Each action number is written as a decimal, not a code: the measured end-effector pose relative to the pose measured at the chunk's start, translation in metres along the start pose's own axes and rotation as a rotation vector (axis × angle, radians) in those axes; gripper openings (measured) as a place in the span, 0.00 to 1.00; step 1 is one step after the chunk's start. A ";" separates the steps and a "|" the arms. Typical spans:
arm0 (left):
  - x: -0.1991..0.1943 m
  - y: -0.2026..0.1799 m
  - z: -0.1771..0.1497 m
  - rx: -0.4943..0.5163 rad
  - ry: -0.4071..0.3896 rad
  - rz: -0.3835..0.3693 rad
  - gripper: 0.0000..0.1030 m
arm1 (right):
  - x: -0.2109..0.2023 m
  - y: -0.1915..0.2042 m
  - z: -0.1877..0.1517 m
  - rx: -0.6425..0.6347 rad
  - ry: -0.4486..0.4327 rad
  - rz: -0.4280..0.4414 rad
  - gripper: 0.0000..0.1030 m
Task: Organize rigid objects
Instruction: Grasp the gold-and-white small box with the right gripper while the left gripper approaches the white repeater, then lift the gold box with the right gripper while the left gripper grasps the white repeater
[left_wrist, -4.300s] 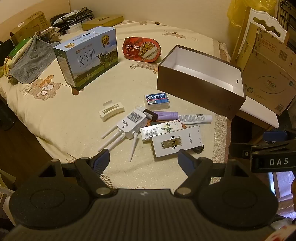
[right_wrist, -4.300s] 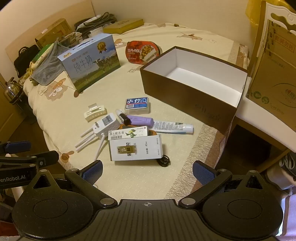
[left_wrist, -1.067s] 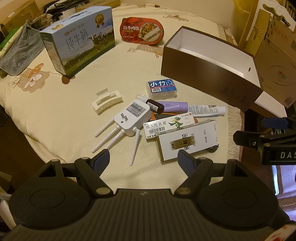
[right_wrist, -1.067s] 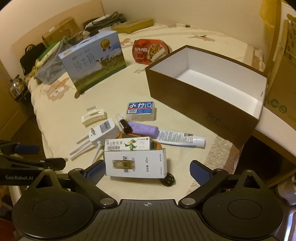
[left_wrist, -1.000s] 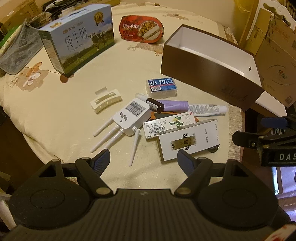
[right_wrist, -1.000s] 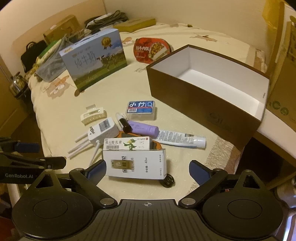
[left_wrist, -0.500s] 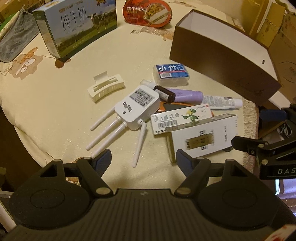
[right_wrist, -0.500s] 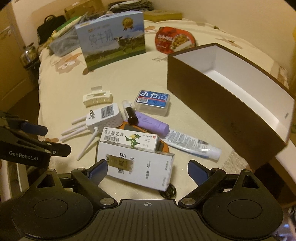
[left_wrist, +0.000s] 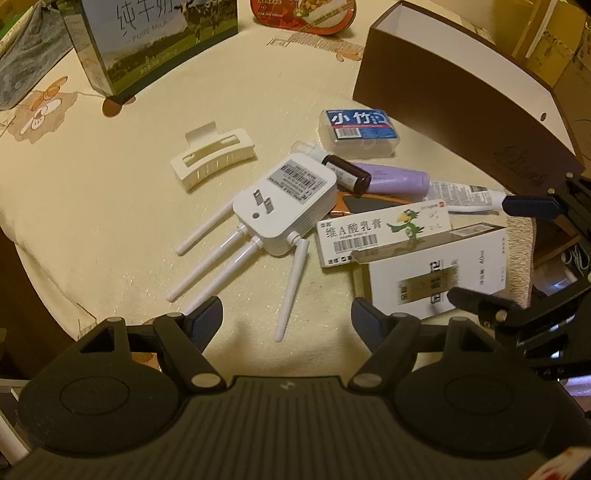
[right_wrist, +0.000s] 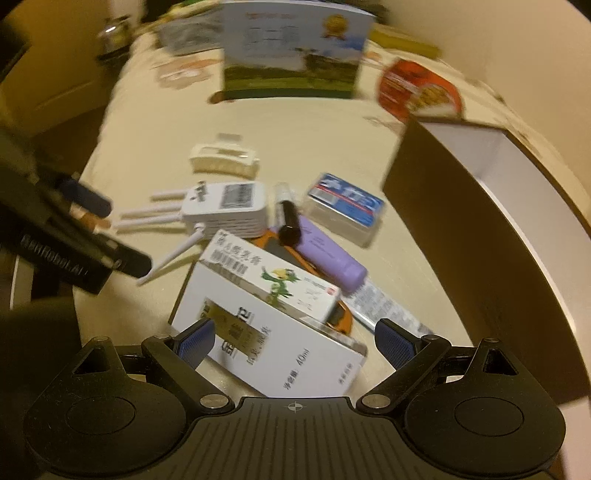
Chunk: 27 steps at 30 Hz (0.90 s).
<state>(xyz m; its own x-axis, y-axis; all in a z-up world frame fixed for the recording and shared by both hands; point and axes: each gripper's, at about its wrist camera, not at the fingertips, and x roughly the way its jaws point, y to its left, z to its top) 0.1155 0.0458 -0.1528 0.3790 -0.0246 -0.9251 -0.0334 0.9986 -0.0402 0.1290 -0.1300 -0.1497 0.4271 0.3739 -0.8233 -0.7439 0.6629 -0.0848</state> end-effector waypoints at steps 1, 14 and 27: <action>0.001 0.002 -0.001 -0.003 0.004 0.001 0.72 | 0.002 0.003 0.000 -0.039 -0.002 0.000 0.89; 0.013 0.008 -0.001 -0.018 0.022 0.002 0.72 | 0.044 0.043 -0.034 -0.510 0.032 -0.089 0.77; 0.024 0.013 0.012 0.041 -0.026 0.024 0.69 | 0.040 -0.049 -0.009 0.381 0.056 -0.023 0.65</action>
<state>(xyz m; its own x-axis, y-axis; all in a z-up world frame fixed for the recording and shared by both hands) 0.1350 0.0583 -0.1705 0.4029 0.0003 -0.9153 -0.0056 1.0000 -0.0021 0.1781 -0.1535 -0.1841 0.4046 0.3272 -0.8540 -0.4859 0.8680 0.1023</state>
